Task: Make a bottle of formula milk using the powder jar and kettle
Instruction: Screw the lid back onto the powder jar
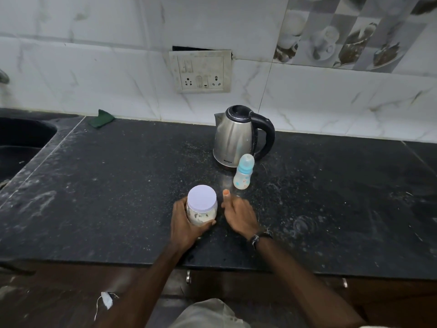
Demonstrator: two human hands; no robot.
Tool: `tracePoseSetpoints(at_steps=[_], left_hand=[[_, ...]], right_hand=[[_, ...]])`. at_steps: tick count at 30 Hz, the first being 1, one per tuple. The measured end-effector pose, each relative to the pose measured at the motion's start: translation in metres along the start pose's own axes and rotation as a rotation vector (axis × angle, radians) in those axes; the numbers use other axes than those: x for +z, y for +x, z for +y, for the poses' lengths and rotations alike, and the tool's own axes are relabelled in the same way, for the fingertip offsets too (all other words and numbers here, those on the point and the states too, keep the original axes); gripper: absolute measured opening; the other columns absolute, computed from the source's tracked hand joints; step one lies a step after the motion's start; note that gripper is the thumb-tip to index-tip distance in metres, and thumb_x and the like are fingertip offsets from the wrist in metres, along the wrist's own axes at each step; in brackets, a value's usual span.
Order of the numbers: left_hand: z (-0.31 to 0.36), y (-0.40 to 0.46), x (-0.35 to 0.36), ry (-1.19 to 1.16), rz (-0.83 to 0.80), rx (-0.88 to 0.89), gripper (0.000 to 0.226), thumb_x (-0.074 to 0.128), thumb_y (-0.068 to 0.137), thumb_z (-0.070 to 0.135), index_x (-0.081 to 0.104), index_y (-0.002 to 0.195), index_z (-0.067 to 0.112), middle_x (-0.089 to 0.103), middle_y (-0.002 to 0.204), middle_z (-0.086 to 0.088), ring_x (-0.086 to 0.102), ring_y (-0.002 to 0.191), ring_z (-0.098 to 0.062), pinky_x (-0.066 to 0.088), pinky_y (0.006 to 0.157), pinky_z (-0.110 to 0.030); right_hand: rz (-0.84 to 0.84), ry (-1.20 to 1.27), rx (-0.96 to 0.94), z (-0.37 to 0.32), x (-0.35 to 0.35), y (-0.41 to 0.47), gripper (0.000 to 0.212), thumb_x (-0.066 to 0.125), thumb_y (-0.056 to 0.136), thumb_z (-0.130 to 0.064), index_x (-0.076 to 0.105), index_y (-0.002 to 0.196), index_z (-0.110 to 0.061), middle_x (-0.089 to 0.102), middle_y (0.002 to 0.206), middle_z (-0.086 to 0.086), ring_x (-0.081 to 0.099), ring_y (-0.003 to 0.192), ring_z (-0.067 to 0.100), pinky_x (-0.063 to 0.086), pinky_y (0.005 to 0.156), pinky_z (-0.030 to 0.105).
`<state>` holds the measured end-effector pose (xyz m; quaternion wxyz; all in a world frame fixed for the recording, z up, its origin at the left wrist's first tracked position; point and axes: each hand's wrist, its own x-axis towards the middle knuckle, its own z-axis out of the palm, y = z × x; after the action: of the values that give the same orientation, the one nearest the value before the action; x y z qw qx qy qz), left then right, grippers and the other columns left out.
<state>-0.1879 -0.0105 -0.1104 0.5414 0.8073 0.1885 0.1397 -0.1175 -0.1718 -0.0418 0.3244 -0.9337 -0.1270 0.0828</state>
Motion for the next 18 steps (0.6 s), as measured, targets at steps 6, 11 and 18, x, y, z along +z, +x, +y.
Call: tracePoseSetpoints(at_steps=[6, 11, 18], left_hand=[[0.009, 0.019, 0.004, 0.103, -0.007, 0.064, 0.094, 0.101, 0.048, 0.038, 0.055, 0.126, 0.015, 0.045, 0.119, 0.001, 0.052, 0.112, -0.016, 0.052, 0.095, -0.037], [0.025, 0.049, 0.016, 0.163, -0.031, 0.047, 0.096, 0.101, 0.053, 0.031, 0.053, 0.133, 0.01, 0.048, 0.126, -0.007, 0.055, 0.118, -0.023, 0.049, 0.102, -0.042], [0.043, 0.079, 0.03, 0.178, -0.029, 0.062, 0.098, 0.1, 0.055, 0.032, 0.051, 0.138, 0.012, 0.057, 0.132, -0.01, 0.054, 0.125, -0.027, 0.047, 0.104, -0.045]], right_hand=[[-0.073, -0.043, 0.072, 0.03, 0.016, -0.008, 0.067, 0.017, 0.101, -0.058, 0.066, 0.087, -0.015, 0.071, 0.091, 0.007, 0.066, 0.088, 0.025, 0.05, 0.084, 0.038], [-0.058, -0.17, 0.01, 0.037, 0.02, -0.005, 0.059, 0.021, 0.103, -0.053, 0.063, 0.087, -0.015, 0.071, 0.089, 0.007, 0.066, 0.085, 0.027, 0.05, 0.078, 0.038], [0.011, -0.272, -0.064, 0.045, 0.028, 0.0, 0.056, 0.021, 0.102, -0.052, 0.063, 0.087, -0.017, 0.071, 0.086, 0.007, 0.067, 0.082, 0.029, 0.051, 0.076, 0.04]])
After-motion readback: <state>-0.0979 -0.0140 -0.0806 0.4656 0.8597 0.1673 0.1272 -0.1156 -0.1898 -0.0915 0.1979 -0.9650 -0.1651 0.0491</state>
